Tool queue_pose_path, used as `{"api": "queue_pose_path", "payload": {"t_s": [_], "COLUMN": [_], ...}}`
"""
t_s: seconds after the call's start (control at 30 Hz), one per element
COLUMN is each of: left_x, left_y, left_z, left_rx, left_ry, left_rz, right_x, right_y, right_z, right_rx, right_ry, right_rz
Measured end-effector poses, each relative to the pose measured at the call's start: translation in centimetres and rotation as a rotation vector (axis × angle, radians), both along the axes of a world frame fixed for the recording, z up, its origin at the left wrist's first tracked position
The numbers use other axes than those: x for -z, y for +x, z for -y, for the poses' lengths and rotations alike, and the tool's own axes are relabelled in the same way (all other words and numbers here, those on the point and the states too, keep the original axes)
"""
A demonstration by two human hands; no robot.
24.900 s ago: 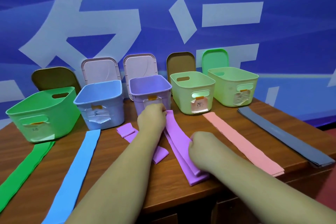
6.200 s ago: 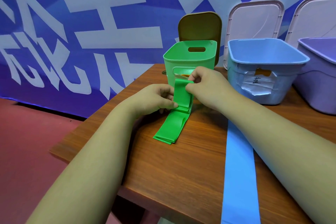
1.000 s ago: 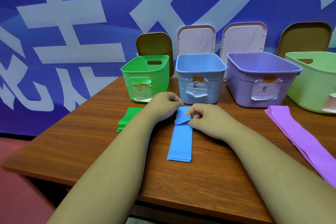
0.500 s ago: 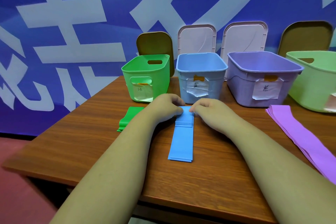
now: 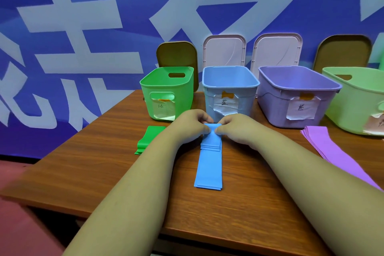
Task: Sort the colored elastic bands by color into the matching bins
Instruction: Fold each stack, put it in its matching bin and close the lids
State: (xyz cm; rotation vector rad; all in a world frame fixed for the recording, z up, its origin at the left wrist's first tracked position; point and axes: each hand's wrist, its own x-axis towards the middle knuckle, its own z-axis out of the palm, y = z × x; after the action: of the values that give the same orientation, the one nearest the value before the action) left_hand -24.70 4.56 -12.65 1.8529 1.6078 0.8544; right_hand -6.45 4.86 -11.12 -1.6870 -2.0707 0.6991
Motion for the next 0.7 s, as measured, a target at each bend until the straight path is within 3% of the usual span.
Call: {"api": "queue_pose_path", "payload": {"t_s": [0.37, 0.7], "left_x": [0.0, 0.2], "left_y": [-1.0, -0.7], "left_z": [0.3, 0.4], "left_rx": [0.009, -0.011], "left_ry": [-0.115, -0.057], "left_rz": [0.091, 0.098], "right_x": [-0.8, -1.1], "right_y": [0.0, 0.2], "right_z": [0.2, 0.5], "right_rx": [0.059, 0.048], "right_ry": [-0.083, -0.090], "right_rz": [-0.182, -0.200]}}
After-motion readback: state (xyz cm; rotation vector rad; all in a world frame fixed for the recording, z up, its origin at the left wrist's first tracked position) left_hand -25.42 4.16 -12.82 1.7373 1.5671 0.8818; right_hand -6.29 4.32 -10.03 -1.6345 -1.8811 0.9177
